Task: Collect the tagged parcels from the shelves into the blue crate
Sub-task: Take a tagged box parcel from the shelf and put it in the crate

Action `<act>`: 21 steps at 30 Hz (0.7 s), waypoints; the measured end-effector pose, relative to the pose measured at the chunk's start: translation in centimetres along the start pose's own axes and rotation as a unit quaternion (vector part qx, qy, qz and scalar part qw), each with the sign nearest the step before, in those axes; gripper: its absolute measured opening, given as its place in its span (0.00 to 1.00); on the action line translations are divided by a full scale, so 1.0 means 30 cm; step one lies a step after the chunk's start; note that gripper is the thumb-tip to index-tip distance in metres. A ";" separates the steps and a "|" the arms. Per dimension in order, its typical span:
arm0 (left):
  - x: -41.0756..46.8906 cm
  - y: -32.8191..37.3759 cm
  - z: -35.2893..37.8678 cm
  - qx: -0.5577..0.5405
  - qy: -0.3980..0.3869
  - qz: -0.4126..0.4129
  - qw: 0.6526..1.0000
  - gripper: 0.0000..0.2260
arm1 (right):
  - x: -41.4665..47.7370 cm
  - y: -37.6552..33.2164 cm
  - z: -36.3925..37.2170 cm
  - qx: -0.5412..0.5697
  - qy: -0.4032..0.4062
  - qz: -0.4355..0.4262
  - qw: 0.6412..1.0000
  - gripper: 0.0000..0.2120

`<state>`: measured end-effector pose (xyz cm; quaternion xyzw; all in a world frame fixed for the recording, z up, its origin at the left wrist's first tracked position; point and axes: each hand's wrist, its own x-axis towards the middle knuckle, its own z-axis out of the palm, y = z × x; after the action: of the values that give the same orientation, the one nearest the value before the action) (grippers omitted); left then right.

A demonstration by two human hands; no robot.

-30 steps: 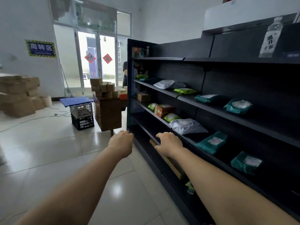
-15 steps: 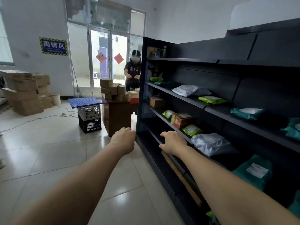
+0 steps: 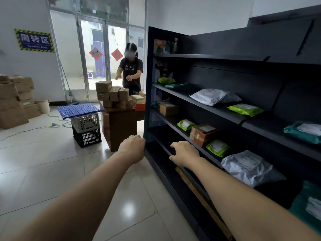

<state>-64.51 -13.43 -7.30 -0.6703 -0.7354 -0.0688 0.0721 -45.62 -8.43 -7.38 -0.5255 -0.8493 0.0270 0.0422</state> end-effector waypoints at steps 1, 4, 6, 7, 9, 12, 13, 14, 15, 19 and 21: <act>0.054 -0.011 0.019 -0.005 -0.003 0.001 1.000 0.09 | 0.051 0.009 0.007 0.000 0.000 0.001 1.000 0.25; 0.226 -0.032 0.082 -0.009 -0.008 0.003 1.000 0.07 | 0.215 0.051 0.025 -0.010 -0.006 -0.001 1.000 0.24; 0.352 -0.042 0.119 -0.012 -0.011 0.000 1.000 0.08 | 0.334 0.088 0.033 -0.015 -0.010 0.003 1.000 0.23; 0.417 -0.046 0.138 -0.014 -0.011 -0.002 1.000 0.08 | 0.394 0.108 0.036 -0.015 -0.010 0.005 1.000 0.22; 0.540 -0.055 0.170 -0.018 -0.014 -0.005 1.000 0.09 | 0.514 0.148 0.040 -0.017 -0.009 0.008 1.000 0.23; 0.705 -0.071 0.225 -0.029 -0.017 -0.012 0.999 0.09 | 0.680 0.206 0.056 -0.013 -0.011 0.010 1.000 0.23; 0.753 -0.077 0.243 -0.031 -0.019 -0.013 0.999 0.09 | 0.729 0.223 0.063 -0.011 -0.014 0.011 1.000 0.23; 0.800 -0.084 0.259 -0.032 -0.022 -0.015 0.999 0.09 | 0.777 0.238 0.069 -0.008 -0.018 0.014 1.000 0.23; 0.846 -0.092 0.274 -0.035 -0.025 -0.017 0.999 0.09 | 0.825 0.252 0.076 -0.007 -0.023 0.017 1.000 0.23; 1.036 -0.128 0.333 -0.040 -0.033 -0.019 0.998 0.10 | 1.028 0.298 0.100 -0.015 -0.032 0.026 0.999 0.23; 1.137 -0.152 0.366 -0.042 -0.039 -0.016 0.998 0.10 | 1.137 0.314 0.113 -0.016 -0.032 0.028 0.999 0.23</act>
<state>-72.32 21.60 -11.32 -0.6629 -0.7449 -0.0744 0.0145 -52.74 26.28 -10.14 -0.5487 -0.8354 0.0311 0.0056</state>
